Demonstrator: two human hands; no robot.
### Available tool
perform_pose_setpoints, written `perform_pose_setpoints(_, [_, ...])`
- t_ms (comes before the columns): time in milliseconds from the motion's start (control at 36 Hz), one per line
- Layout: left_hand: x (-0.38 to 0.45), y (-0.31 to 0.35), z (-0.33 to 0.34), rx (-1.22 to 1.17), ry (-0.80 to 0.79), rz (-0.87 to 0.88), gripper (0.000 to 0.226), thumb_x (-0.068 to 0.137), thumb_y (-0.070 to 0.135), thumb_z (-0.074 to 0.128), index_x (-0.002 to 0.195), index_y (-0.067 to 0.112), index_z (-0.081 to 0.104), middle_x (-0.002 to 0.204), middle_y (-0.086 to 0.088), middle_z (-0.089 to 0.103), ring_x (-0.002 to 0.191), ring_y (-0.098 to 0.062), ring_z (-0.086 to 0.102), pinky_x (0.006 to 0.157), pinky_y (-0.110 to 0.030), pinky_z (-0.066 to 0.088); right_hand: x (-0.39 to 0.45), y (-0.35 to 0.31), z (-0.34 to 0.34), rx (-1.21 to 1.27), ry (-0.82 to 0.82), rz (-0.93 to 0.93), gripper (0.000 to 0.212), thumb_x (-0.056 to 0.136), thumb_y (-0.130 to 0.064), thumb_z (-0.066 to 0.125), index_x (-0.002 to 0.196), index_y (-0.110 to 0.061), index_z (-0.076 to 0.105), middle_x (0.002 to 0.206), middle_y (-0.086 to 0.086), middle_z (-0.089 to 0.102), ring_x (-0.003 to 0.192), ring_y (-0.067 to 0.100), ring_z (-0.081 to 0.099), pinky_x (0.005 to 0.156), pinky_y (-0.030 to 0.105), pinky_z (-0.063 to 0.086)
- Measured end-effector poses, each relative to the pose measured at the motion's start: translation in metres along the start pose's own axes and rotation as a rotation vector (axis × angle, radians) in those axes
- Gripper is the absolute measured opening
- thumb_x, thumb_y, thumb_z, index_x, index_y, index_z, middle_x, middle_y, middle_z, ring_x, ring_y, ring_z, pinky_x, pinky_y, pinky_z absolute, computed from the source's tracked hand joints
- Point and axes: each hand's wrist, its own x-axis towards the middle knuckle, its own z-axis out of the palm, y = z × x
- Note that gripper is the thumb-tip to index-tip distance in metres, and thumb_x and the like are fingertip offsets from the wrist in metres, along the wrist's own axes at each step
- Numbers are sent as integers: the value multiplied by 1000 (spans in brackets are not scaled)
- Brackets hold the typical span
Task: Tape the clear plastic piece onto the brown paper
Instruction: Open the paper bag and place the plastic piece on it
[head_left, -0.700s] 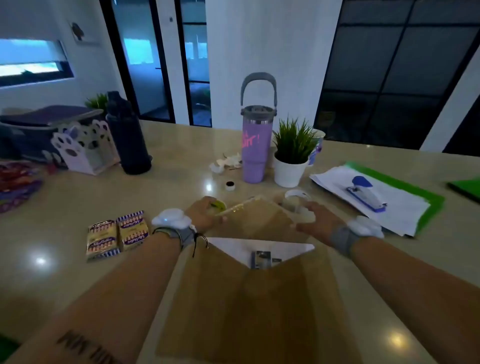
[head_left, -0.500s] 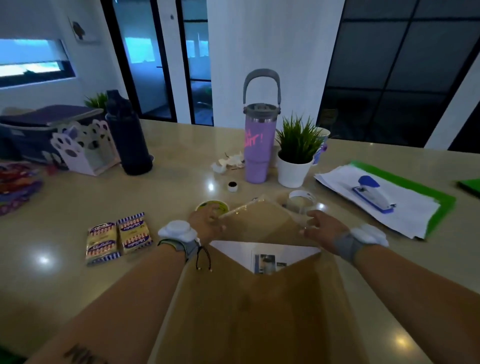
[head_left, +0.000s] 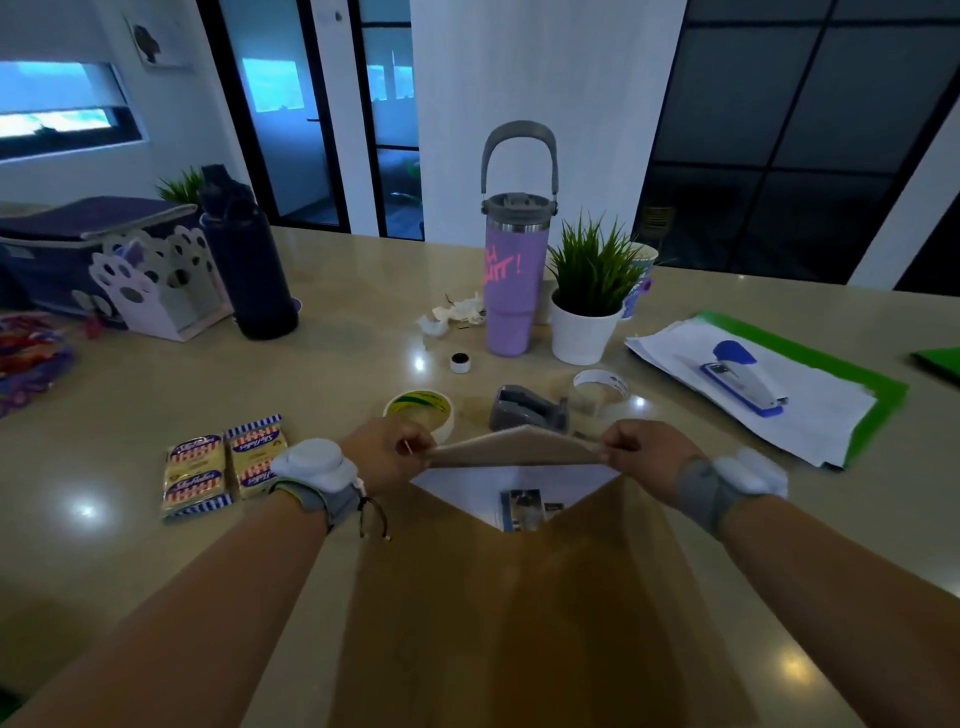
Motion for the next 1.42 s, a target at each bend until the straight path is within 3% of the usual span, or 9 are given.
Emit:
perform_pose_setpoints(167, [-9, 10, 17, 52, -226, -68, 38, 94, 8, 33, 125, 14, 54, 140, -4, 49, 128, -20, 43, 104, -24, 29, -15, 12, 20, -63, -184, 35, 26, 88, -14, 53, 109, -21, 67, 123, 2, 63, 110, 19, 58, 96, 27, 45])
perform_pose_setpoints(334, [-7, 14, 40, 240, -294, 29, 42, 99, 20, 26, 140, 12, 34, 154, -7, 27, 140, -24, 27, 118, -34, 18, -17, 18, 26, -65, -188, 70, 31, 91, -17, 46, 115, -26, 62, 139, -2, 50, 125, 20, 48, 105, 28, 37])
perform_pose_setpoints(500, [-15, 6, 49, 281, -256, -16, 69, 89, 50, 43, 146, 23, 15, 158, 3, 11, 144, -20, 16, 117, -36, 15, -19, 18, 40, -348, -238, -50, 64, 90, -46, 47, 146, -25, 23, 158, -5, 15, 146, 19, 10, 120, 36, 8])
perform_pose_setpoints(723, [-6, 2, 55, 215, -222, -7, 71, 88, 46, 50, 146, 23, 16, 157, 2, 12, 144, -20, 15, 118, -35, 13, -18, 26, 52, -406, -244, -31, 67, 92, -53, 33, 148, -27, 8, 159, -7, 2, 147, 19, 0, 118, 38, -1])
perform_pose_setpoints(862, [6, 0, 49, 170, -160, -18, 61, 86, 46, 52, 139, 22, 34, 150, 0, 32, 138, -21, 31, 115, -35, 24, -13, 24, 52, -398, -271, -19, 67, 93, -52, 32, 148, -25, 5, 159, -5, -2, 147, 20, -2, 118, 39, -1])
perform_pose_setpoints(1028, [26, -5, 30, 97, 110, -24, 56, 87, 27, 57, 138, 16, 38, 149, -8, 35, 135, -30, 35, 110, -39, 31, -12, 25, 51, -395, -276, -28, 66, 93, -52, 32, 148, -26, 5, 159, -5, -2, 147, 19, -2, 119, 38, -1])
perform_pose_setpoints(1140, [36, -13, 21, 232, 67, -111, 55, 88, 24, 54, 140, 18, 35, 149, -9, 35, 134, -33, 36, 109, -45, 35, -9, 26, 51, -395, -277, -27, 68, 92, -53, 33, 148, -26, 5, 159, -5, -2, 147, 18, -1, 119, 38, 0])
perform_pose_setpoints(1278, [37, -16, 15, 365, 15, -128, 40, 89, 19, 48, 129, 18, 51, 135, -10, 53, 121, -32, 50, 97, -42, 46, -10, 27, 50, -373, -276, -26, 69, 92, -53, 35, 148, -26, 6, 159, -5, -1, 147, 18, 0, 119, 37, 0])
perform_pose_setpoints(1417, [26, -1, 7, 164, 93, -46, 38, 91, 18, 48, 130, 14, 49, 135, -13, 53, 119, -33, 51, 95, -36, 41, -13, 25, 48, -361, -279, -27, 69, 92, -54, 35, 148, -26, 6, 159, -6, 0, 147, 18, 0, 119, 36, 0])
